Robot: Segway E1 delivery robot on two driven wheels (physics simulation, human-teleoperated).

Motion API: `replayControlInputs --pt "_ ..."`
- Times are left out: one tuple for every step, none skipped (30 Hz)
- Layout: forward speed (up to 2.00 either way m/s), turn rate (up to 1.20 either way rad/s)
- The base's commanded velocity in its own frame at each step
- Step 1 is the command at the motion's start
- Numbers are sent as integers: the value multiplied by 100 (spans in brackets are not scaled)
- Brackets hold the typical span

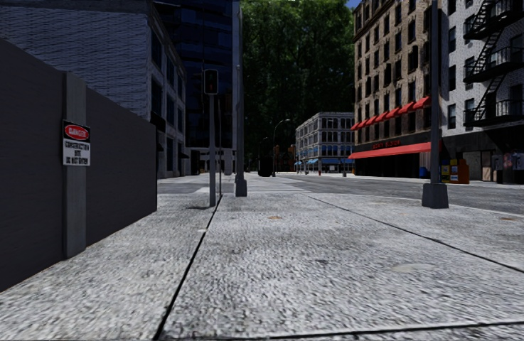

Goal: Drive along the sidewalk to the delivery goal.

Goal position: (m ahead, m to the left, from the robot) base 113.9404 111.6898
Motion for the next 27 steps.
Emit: replayControlInputs --pt "200 -120" --pt "200 0" --pt "200 0" --pt "200 0" --pt "200 0" --pt "200 0" --pt "200 0" --pt "200 0" --pt "200 0" --pt "200 0" --pt "200 0" --pt "200 0" --pt "200 0" --pt "200 0" --pt "200 0" --pt "200 0" --pt "200 0" --pt "200 0" --pt "200 0" --pt "200 0" --pt "200 0" --pt "200 0" --pt "200 0" --pt "200 0" --pt "200 0" --pt "200 0" --pt "200 0"
